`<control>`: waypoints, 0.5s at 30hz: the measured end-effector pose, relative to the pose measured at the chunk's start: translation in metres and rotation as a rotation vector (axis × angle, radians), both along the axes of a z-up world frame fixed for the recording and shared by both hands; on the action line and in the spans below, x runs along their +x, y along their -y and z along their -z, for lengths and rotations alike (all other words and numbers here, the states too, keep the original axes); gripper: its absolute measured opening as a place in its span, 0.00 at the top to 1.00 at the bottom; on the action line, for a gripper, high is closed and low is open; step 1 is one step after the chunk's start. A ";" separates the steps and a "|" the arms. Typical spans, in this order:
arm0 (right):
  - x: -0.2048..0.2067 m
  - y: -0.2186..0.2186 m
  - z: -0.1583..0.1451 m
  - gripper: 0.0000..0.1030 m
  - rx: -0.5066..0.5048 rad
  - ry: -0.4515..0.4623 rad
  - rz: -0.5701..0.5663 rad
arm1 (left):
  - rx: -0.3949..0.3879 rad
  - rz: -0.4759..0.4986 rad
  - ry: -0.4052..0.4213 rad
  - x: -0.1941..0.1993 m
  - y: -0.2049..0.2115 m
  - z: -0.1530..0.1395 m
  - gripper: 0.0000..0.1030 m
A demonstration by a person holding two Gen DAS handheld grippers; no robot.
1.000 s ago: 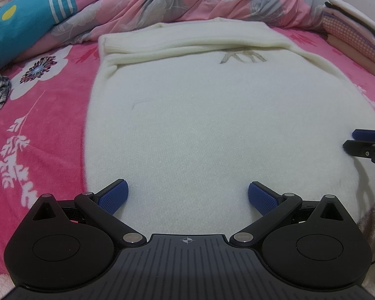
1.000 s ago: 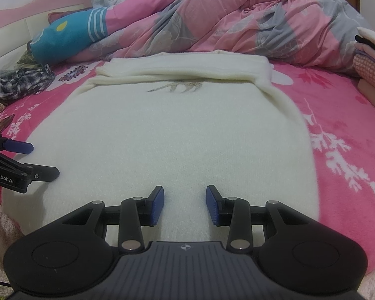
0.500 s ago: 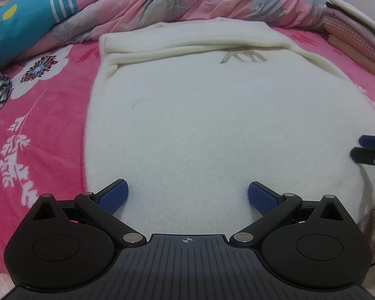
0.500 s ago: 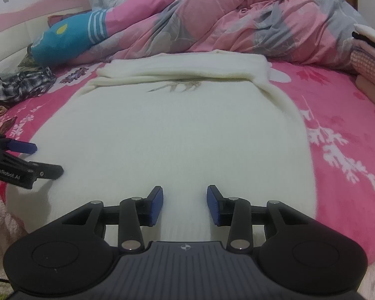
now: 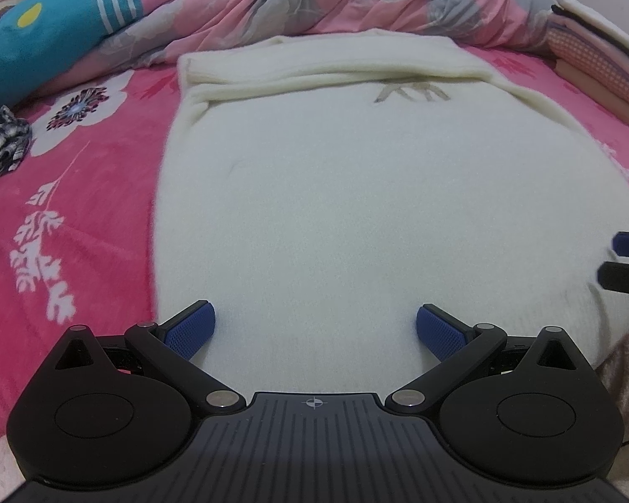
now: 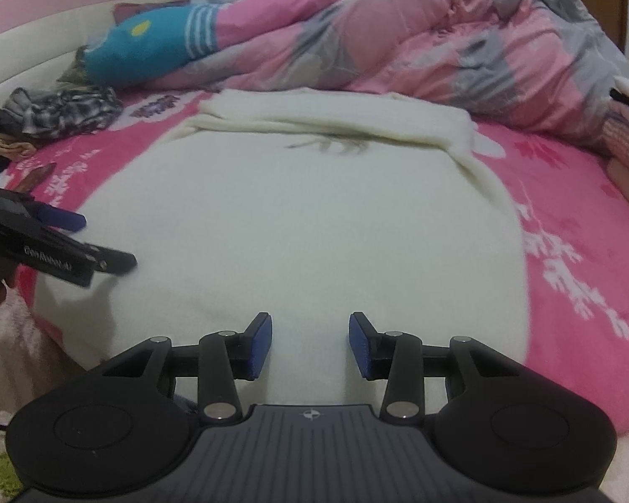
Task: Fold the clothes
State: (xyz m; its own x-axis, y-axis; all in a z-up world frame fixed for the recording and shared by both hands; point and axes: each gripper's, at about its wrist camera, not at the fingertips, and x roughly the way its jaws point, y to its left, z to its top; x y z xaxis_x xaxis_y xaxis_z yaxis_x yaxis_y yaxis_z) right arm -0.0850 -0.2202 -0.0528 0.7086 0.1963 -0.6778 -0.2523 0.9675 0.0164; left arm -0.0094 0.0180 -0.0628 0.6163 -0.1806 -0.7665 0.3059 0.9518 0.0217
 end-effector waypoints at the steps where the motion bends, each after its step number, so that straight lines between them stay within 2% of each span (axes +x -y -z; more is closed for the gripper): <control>1: 0.002 -0.002 0.002 0.58 -0.005 -0.005 -0.005 | 0.001 -0.003 -0.001 -0.001 0.000 0.000 0.00; 4: 0.004 -0.007 0.011 0.57 -0.035 -0.014 -0.012 | 0.008 -0.010 0.000 -0.003 0.001 0.000 0.00; 15: -0.005 0.000 0.016 0.54 -0.006 0.009 -0.020 | 0.025 -0.029 0.009 -0.006 0.006 0.002 0.00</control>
